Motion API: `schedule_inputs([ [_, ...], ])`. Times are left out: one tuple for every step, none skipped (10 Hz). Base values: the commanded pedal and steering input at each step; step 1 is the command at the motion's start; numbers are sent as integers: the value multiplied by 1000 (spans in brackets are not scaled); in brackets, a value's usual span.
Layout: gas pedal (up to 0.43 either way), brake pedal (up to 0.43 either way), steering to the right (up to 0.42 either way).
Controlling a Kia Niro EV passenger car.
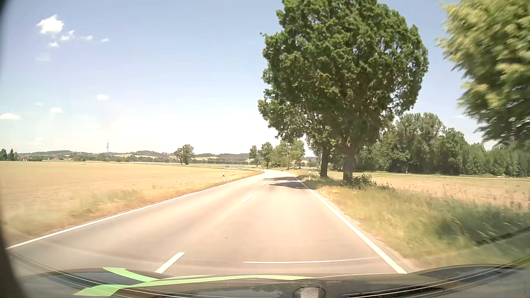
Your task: Follow the waypoints while adhering to traffic rules and regulations
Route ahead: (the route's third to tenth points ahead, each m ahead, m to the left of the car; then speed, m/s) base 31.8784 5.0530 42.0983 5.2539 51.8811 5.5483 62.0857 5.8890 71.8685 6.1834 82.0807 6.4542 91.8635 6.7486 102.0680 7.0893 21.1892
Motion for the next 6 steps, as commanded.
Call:
schedule_inputs([
  [189, 0, 0],
  [177, 0, 1],
  [177, 0, 1],
  [177, 0, 2],
  [177, 0, 2],
  [177, 0, 3],
])
